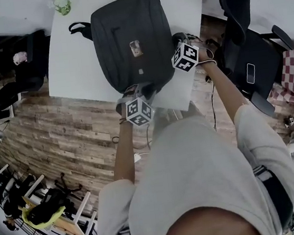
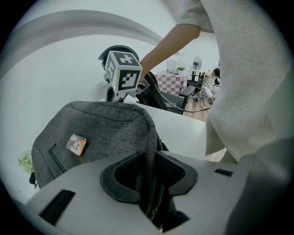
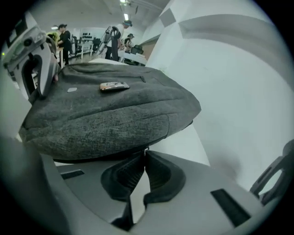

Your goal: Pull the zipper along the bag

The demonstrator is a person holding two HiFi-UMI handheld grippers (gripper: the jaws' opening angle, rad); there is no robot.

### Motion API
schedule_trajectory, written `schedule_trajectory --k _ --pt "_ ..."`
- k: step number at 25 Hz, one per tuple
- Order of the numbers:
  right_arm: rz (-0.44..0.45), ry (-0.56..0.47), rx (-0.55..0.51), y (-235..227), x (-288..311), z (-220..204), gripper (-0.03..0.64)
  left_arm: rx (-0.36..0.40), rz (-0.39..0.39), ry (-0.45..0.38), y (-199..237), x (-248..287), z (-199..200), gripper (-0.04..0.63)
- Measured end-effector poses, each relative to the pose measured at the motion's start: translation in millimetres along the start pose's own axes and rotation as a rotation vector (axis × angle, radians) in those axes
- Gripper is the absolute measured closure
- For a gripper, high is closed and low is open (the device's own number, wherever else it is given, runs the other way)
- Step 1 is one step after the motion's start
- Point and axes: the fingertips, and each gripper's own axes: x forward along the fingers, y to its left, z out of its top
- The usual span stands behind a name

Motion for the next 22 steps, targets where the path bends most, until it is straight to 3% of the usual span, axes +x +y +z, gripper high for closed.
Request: schedule_trajectory --k 11,22 --pt "-0.007 0.108 0.0 16 -8 -9 0.598 -0.053 0.03 0.0 4 1 -3 0.477" --pt "0.064 0.125 0.16 106 -51 -23 0.598 -0.078 0.052 -0.002 7 5 -4 0.481"
